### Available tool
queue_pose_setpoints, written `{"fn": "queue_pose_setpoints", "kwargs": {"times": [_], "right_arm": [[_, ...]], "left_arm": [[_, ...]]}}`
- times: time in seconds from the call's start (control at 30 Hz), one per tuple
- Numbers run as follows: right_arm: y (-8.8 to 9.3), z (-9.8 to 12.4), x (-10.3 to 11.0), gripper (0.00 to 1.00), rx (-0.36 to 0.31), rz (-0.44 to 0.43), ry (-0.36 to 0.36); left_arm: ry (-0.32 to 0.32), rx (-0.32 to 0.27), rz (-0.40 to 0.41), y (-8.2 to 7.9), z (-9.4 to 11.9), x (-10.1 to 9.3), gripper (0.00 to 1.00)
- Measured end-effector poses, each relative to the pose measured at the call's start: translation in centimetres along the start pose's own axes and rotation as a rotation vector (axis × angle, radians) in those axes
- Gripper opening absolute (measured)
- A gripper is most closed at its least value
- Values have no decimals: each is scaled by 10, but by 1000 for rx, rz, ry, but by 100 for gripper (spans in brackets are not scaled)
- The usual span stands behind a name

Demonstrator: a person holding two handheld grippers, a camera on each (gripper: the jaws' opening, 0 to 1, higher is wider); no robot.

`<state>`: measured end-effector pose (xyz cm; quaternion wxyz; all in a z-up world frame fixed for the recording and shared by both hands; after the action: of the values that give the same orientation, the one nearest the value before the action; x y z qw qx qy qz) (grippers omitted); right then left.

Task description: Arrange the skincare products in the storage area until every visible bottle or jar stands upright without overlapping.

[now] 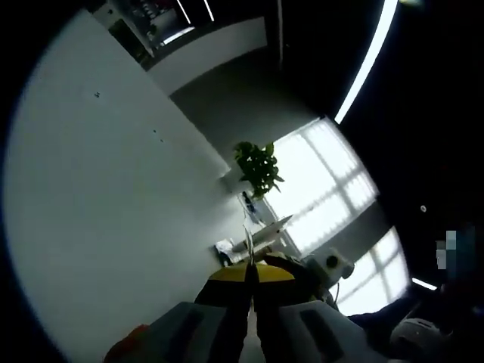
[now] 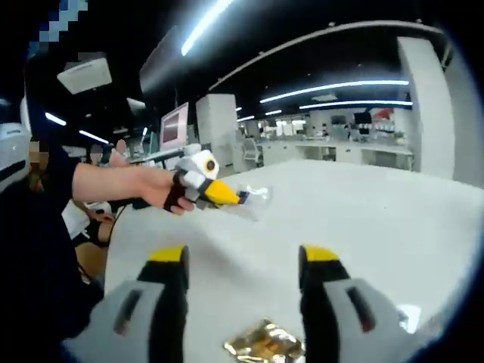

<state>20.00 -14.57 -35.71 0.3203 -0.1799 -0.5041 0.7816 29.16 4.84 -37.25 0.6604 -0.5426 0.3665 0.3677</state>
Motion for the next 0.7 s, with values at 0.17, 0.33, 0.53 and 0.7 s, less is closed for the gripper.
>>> {"fn": "queue_pose_setpoints", "kwargs": {"times": [0.17, 0.33, 0.53, 0.7], "right_arm": [[9, 8, -2, 76, 30, 10, 27], [16, 16, 1, 90, 79, 37, 55], [23, 29, 9, 99, 93, 59, 55], [31, 41, 11, 100, 120, 74, 63]], "left_arm": [[-9, 19, 23, 4, -8, 3, 0], [-12, 42, 67, 10, -18, 7, 0], [-13, 69, 88, 16, -33, 9, 0], [-3, 92, 144, 21, -49, 12, 0]]}}
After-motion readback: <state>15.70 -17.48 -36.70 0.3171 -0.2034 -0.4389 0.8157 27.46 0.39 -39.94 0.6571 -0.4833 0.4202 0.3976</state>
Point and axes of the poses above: the point that each gripper's makers call its tool centre point, and the gripper's own axes: z roughly backward along the fingers, x roughly to its left, y roughly out of its underside, the point moved 7 cm from there along z, roughly backward along the fingers, and after that the axes turned 11 degrees about x, right-handed, at the moved point
